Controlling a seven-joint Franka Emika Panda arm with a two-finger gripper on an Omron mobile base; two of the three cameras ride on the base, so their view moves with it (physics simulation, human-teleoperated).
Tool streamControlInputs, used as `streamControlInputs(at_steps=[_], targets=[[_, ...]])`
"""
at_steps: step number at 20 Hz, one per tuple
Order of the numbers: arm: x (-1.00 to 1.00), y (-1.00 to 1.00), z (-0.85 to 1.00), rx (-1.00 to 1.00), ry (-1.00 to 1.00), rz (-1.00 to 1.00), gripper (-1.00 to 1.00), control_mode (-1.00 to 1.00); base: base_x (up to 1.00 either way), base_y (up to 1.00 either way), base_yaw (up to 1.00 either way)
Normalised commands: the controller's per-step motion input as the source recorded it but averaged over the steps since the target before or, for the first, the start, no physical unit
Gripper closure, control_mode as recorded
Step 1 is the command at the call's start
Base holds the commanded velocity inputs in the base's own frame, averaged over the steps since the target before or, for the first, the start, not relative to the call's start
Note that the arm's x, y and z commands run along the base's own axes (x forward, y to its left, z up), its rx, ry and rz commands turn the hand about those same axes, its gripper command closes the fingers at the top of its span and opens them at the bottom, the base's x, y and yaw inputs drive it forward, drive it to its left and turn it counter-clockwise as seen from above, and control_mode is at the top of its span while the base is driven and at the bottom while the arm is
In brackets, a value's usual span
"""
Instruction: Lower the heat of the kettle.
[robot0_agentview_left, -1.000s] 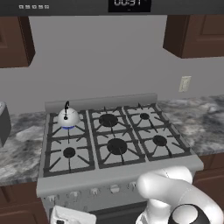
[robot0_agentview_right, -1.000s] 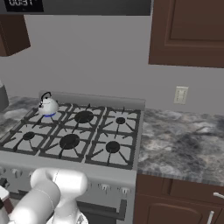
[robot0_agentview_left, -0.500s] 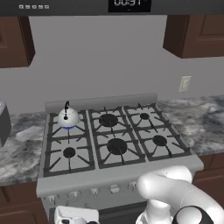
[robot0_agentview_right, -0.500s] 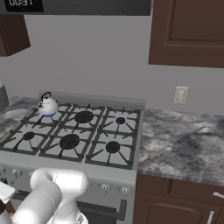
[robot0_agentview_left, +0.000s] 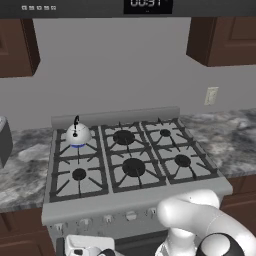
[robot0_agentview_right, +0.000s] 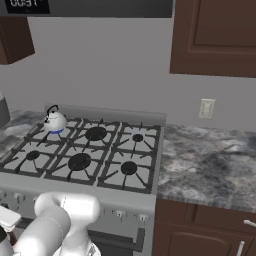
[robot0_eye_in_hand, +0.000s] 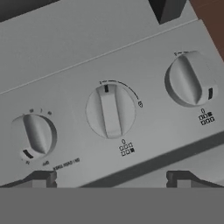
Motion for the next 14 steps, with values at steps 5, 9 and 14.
streamControlInputs(at_steps=[5, 9, 14], targets=[[0.03, 0.00, -0.02, 0.00, 0.00, 0.00, -1.00, -1.00, 0.00, 0.00, 0.00], [0.10, 0.00, -0.03, 0.00, 0.00, 0.01, -1.00, -1.00, 0.00, 0.00, 0.00], [0.05, 0.01, -0.14, 0.00, 0.00, 0.02, -1.00, -1.00, 0.00, 0.00, 0.00]])
